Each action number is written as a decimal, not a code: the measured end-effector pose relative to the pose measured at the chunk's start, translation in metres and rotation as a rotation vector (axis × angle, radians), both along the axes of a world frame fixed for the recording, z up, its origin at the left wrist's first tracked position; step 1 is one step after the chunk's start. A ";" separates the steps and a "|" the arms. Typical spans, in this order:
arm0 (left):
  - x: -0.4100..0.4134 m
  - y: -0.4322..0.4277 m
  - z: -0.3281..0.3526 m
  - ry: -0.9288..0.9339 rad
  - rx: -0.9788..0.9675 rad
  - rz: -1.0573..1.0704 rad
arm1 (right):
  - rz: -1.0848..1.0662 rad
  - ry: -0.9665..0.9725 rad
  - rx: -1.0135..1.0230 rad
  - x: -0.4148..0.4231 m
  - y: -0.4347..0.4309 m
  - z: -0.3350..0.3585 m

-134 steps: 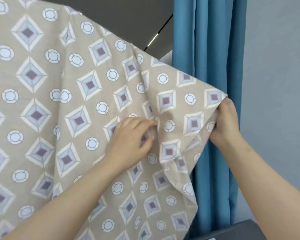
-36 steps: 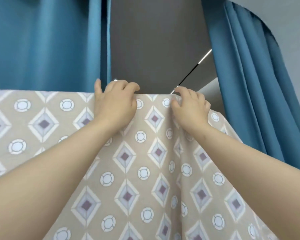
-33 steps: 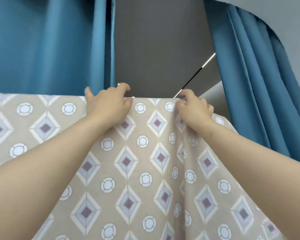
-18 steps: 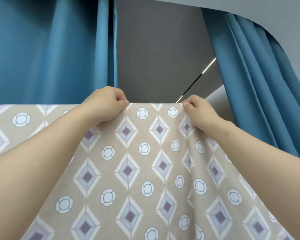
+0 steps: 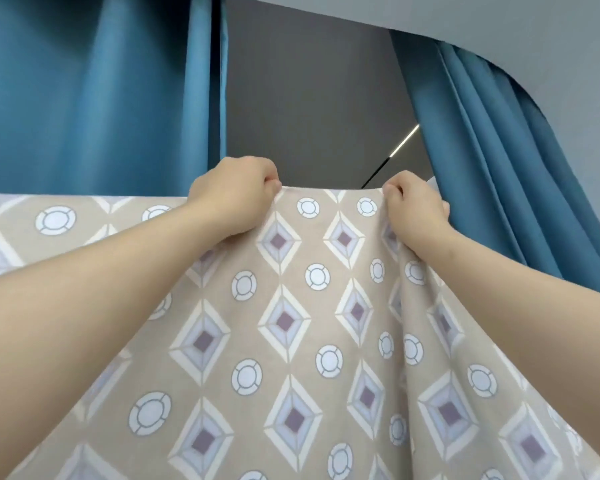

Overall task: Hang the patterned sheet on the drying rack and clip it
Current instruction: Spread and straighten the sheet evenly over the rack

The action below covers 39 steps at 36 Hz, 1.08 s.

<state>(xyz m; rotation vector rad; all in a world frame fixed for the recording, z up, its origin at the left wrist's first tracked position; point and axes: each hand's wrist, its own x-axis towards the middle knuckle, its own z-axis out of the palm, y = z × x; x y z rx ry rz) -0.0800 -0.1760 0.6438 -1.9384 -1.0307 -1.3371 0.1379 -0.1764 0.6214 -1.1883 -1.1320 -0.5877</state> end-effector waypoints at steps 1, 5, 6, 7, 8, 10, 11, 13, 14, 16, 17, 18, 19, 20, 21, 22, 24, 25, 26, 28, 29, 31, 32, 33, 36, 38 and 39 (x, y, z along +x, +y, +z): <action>-0.001 0.001 0.001 0.038 -0.049 0.008 | 0.002 -0.014 -0.017 0.001 0.000 -0.003; -0.007 0.004 0.006 0.099 -0.198 0.004 | 0.156 0.016 -0.097 0.002 0.000 -0.005; -0.009 0.004 0.006 0.094 -0.235 -0.018 | 0.179 0.021 -0.109 0.003 0.000 -0.004; -0.010 0.003 0.006 0.086 -0.268 -0.037 | 0.194 0.019 -0.129 0.003 -0.001 -0.004; -0.012 0.002 0.005 0.080 -0.287 -0.046 | 0.201 0.013 -0.158 0.003 -0.001 -0.004; -0.014 0.002 0.000 0.093 -0.278 -0.019 | 0.209 -0.001 -0.203 0.002 -0.002 -0.008; -0.015 0.003 -0.002 0.110 -0.255 0.019 | 0.214 -0.007 -0.197 0.003 -0.001 -0.010; -0.017 0.004 -0.005 0.112 -0.199 0.053 | 0.211 -0.007 -0.151 0.002 0.002 -0.013; -0.019 0.004 -0.006 0.093 -0.182 0.036 | 0.210 0.001 -0.134 0.002 0.003 -0.014; -0.019 0.005 -0.006 0.049 -0.159 -0.010 | 0.197 0.007 -0.119 0.001 0.003 -0.012; -0.019 0.006 -0.007 0.038 -0.148 -0.018 | 0.171 -0.014 -0.126 0.000 0.002 -0.011; -0.018 0.006 -0.007 0.030 -0.136 -0.012 | 0.124 -0.050 -0.139 -0.001 0.001 -0.009; -0.018 0.006 -0.007 0.025 -0.122 0.002 | 0.061 -0.099 -0.152 -0.002 0.000 -0.007; -0.018 0.005 -0.007 0.025 -0.104 0.020 | -0.004 -0.148 -0.161 -0.003 -0.001 -0.005; -0.019 0.005 -0.006 0.031 -0.081 0.042 | -0.052 -0.183 -0.161 -0.005 -0.002 -0.003; -0.020 0.004 -0.005 0.035 -0.058 0.065 | -0.075 -0.201 -0.152 -0.006 -0.003 -0.001; -0.021 0.000 -0.003 0.018 -0.013 0.090 | -0.074 -0.210 -0.110 -0.007 -0.005 0.003; -0.021 -0.001 -0.003 -0.002 0.005 0.089 | -0.063 -0.210 -0.079 -0.008 -0.006 0.003; -0.021 -0.003 -0.004 -0.019 0.026 0.094 | -0.047 -0.207 -0.052 -0.008 -0.006 0.002; -0.020 -0.003 -0.008 -0.018 0.063 0.130 | -0.005 -0.191 -0.039 -0.009 -0.004 0.001; -0.020 -0.002 -0.011 -0.003 0.063 0.149 | 0.017 -0.172 -0.060 -0.008 -0.004 0.000; -0.020 -0.003 -0.013 0.027 0.028 0.154 | 0.036 -0.115 -0.152 -0.005 -0.006 0.000; -0.021 -0.003 -0.014 0.035 -0.004 0.137 | 0.013 -0.094 -0.201 -0.004 -0.008 0.000; -0.023 -0.004 -0.014 0.038 -0.041 0.105 | -0.033 -0.093 -0.232 -0.003 -0.011 0.001; -0.028 -0.005 -0.015 0.023 -0.130 -0.015 | -0.149 -0.186 -0.154 -0.013 -0.019 -0.001; -0.032 -0.005 -0.016 -0.013 -0.122 0.019 | -0.074 -0.266 -0.126 -0.029 -0.023 -0.002; -0.035 -0.004 -0.017 -0.030 -0.106 0.084 | -0.024 -0.303 -0.144 -0.039 -0.025 -0.003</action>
